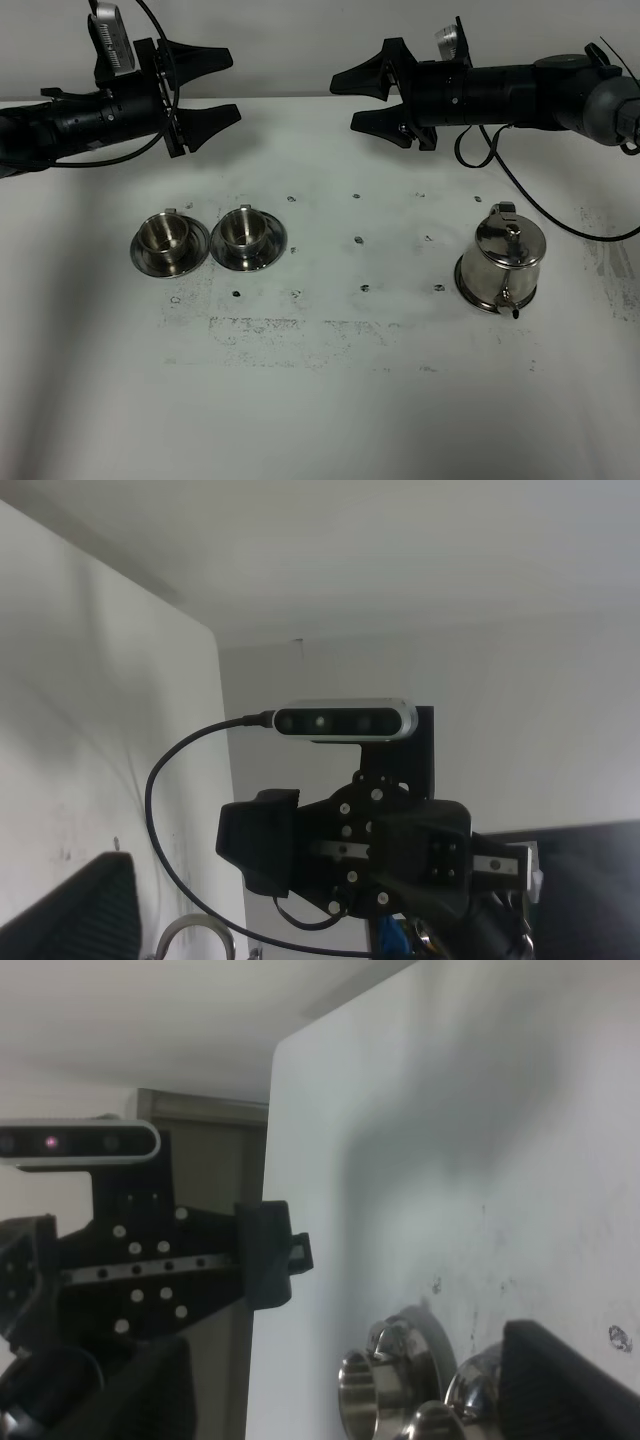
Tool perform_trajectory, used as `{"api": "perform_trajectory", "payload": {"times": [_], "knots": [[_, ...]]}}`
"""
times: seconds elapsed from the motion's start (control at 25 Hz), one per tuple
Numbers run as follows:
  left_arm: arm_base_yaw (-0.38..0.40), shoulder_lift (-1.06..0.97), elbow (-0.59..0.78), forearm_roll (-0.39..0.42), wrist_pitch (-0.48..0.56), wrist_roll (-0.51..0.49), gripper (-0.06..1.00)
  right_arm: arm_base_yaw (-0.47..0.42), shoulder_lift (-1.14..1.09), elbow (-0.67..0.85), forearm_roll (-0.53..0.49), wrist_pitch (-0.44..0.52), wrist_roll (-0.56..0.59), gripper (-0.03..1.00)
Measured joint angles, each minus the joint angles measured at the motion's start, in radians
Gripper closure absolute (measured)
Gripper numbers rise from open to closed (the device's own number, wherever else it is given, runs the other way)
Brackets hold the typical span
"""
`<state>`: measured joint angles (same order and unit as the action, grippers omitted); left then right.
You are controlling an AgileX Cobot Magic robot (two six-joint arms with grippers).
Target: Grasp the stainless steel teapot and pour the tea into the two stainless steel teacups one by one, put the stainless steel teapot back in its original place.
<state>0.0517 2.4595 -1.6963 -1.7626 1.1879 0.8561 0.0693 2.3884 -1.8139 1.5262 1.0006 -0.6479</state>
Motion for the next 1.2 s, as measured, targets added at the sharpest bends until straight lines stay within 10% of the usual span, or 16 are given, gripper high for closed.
{"api": "perform_trajectory", "payload": {"times": [1.2], "knots": [[0.026,-0.038,0.000,0.070,0.001,0.021,0.29,-0.013,0.000,0.000,-0.052,0.000,-0.042,0.37]]}}
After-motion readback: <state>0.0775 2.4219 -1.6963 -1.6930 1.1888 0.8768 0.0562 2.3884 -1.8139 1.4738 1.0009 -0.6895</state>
